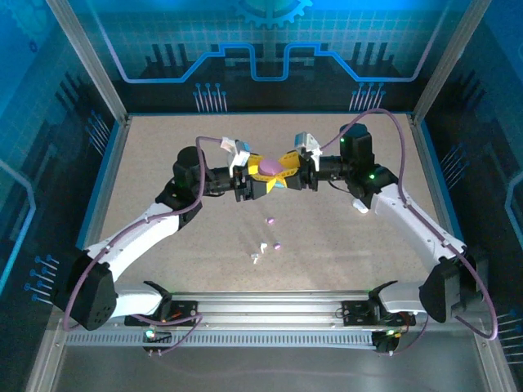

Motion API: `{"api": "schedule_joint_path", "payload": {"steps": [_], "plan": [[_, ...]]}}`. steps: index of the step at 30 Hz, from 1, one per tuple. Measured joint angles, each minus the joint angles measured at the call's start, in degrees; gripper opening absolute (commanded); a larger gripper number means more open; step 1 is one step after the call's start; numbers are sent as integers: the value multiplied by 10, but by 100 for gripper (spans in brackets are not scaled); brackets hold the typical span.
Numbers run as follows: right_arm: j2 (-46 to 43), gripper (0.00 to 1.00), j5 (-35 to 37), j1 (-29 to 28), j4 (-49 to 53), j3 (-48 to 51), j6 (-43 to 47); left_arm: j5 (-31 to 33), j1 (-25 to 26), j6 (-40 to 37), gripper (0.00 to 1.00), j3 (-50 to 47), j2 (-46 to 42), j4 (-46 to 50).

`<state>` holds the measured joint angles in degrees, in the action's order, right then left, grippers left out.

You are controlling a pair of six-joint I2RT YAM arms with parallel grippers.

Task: Insert wireless bluetooth earbuds into charging case

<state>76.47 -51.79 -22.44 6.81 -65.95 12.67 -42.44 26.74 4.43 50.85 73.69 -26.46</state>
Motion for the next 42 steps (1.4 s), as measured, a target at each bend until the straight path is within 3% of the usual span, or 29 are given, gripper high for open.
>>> {"api": "schedule_joint_path", "payload": {"steps": [7,22,39,42], "plan": [[16,35,-34,4,53,-27,12,-14,-1,-59,46,0,0,7],[33,39,-51,6,103,-50,32,-16,-4,-94,32,0,-4,34],[33,36,-66,11,104,-51,-7,-22,-4,-95,35,1,-7,39],[33,39,-67,11,110,-53,-9,-23,-4,-95,34,1,-7,39]]}}
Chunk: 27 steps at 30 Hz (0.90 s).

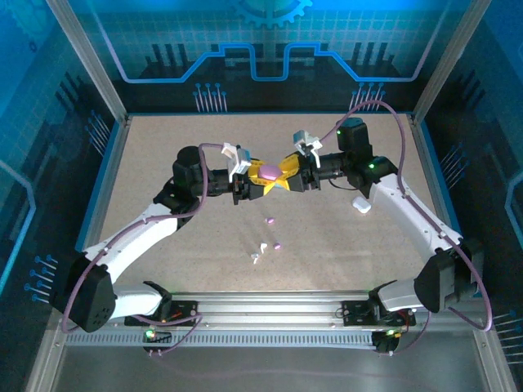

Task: Insert wireless bluetooth earbuds into charging case

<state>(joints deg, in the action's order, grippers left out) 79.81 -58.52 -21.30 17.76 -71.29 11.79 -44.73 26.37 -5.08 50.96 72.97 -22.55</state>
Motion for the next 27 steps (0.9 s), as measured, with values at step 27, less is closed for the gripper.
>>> {"api": "schedule_joint_path", "payload": {"steps": [27], "plan": [[-68,35,213,-59,-64,38,61,-21,-3,55,33,3,12,10]]}}
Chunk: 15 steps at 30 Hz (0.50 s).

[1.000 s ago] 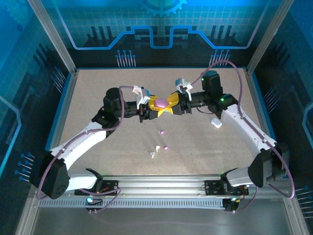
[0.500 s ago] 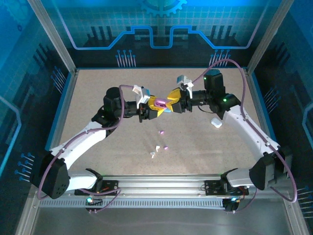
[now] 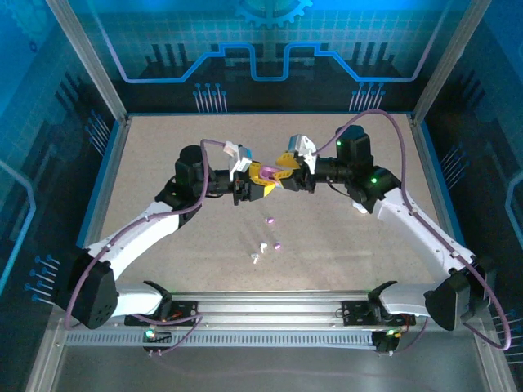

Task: Insert wireless bluetooth earbuds into charging case

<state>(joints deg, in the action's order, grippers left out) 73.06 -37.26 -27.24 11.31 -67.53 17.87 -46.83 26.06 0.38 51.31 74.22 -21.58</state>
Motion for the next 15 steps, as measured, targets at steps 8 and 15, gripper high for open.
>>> {"api": "schedule_joint_path", "payload": {"steps": [8,15], "plan": [[-1,27,45,-12,-7,0,20,-5,0,11,34,0,0,-3],[-1,14,66,-17,-11,0,30,-7,2,12,45,0,0,-5]]}}
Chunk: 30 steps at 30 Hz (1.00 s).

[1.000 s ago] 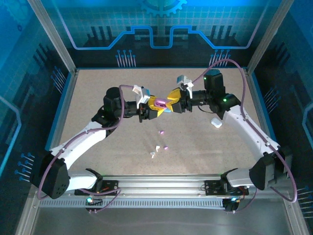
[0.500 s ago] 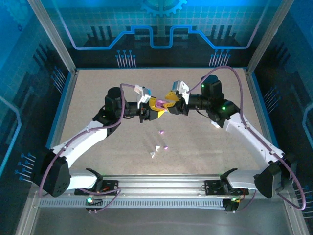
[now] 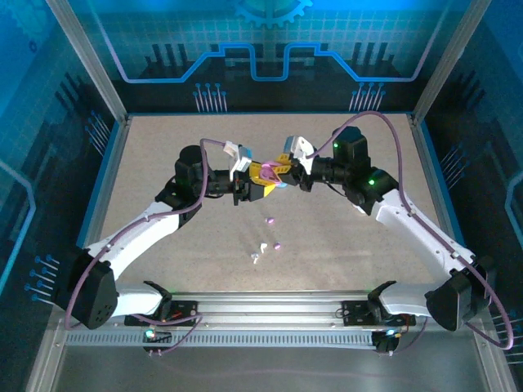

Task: Insert wireless bluetooth earbuds into charging case

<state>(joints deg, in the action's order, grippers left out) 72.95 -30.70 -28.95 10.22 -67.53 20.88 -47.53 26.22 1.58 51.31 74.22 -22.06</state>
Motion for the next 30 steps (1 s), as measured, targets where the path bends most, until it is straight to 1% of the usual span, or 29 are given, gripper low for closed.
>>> {"api": "schedule_joint_path", "payload": {"steps": [1,3,5,8,13,17,22,24,30], "plan": [[0,14,3,0,0,0,0,1,2,0,46,0,0,0],[-1,11,6,0,0,0,0,1,2,-1,52,0,0,-1],[-2,11,11,0,0,0,0,1,3,-2,53,0,0,-1],[-2,10,19,-2,0,0,1,1,3,-3,60,0,0,-1],[-2,9,28,-3,0,0,2,0,4,-6,62,0,1,0],[-2,9,32,-4,0,0,2,0,5,-21,65,0,1,12],[-2,9,33,-4,2,0,2,0,6,-53,65,1,1,35],[-2,9,32,-4,4,0,2,1,6,-62,62,1,1,39],[-2,10,27,-4,10,0,2,2,6,-65,58,1,1,38]]}}
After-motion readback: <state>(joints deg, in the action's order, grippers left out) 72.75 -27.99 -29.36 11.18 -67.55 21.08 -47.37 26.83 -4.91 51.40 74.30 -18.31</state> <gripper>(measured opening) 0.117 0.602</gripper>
